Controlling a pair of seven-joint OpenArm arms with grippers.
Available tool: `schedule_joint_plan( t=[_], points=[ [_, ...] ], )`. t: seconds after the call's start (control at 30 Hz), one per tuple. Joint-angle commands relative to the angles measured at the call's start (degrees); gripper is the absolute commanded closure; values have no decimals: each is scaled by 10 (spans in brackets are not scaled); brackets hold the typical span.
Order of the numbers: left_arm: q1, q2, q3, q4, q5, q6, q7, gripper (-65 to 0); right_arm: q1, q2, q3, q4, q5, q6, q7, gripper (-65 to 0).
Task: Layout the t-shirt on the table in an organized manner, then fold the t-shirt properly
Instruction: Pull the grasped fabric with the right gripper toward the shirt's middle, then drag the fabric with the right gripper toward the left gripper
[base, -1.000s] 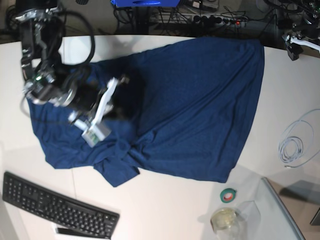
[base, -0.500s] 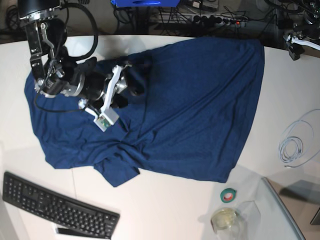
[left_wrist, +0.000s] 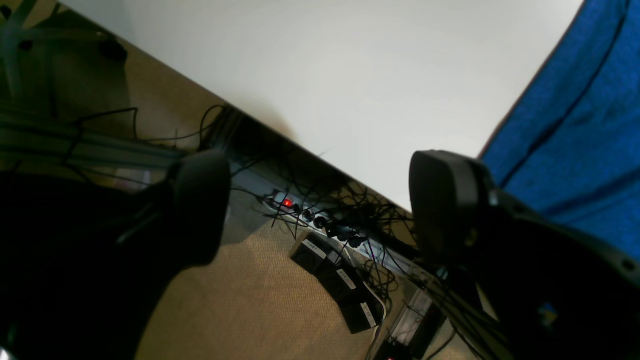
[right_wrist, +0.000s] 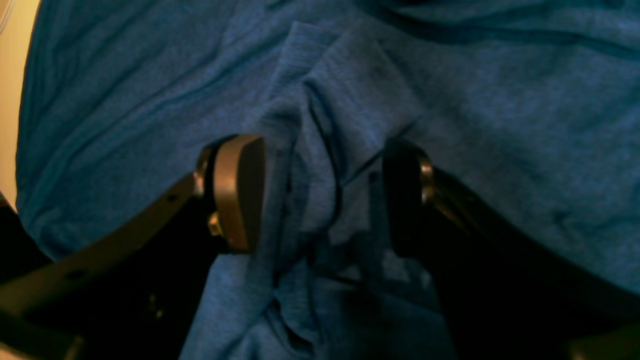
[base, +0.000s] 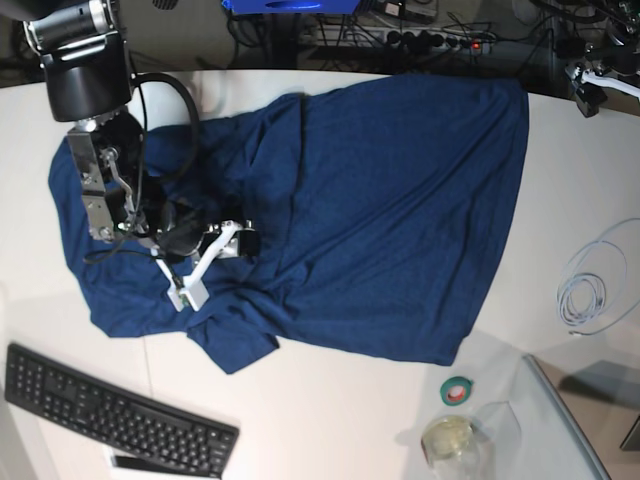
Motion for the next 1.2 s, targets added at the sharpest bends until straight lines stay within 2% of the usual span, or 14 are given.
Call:
schedule_joint_plan(
  t=[0.0,0.07,0.27,0.33,0.4,0.5,0.53,0.7,0.77,0.93,1.07,1.17],
  points=[
    [3,-10,-4,8,-5,0,-10,-535,13,-5,1,10,10,7,11,-348],
    [3,-10,-4,8,-5,0,-10,-535,13,-12,1,6,4,7,11,-348],
    [3,-10,-4,9,-5,0,-10,-535,14,-46,2,-29,-118,7,58,-348],
    [4,-10,-5,9,-5,0,-10,-535,14,-53,2,-36,-136,7,72,-342],
    [10,-11,-10,9,-5,0,-11,-535,13,-54,2,-34,-137,7,80,-273],
    [10,-11,-32,9,-5,0,-11,-535,13,-54,2,-29,-137,7,81,-41],
    [10,-11,-39,9,-5,0,-11,-535,12,-54,2,-22,-137,7,81,0],
    [13,-24,-47,1,-5,0,-11,-535,-15,-57,2,65,-137,7,66,-2],
    [14,-31,-47,-3,-5,0,-11,-535,-24,-59,2,130,-137,8,33,0],
    [13,-31,-47,-3,-5,0,-11,-535,-40,-86,-3,318,-136,12,-55,0],
    [11,-30,-43,-3,-5,0,-11,-535,-39,-95,-61,436,-136,54,-98,0],
    [11,-30,-43,0,-5,0,-11,-535,-39,-108,-102,462,-136,61,-104,0]
  ],
)
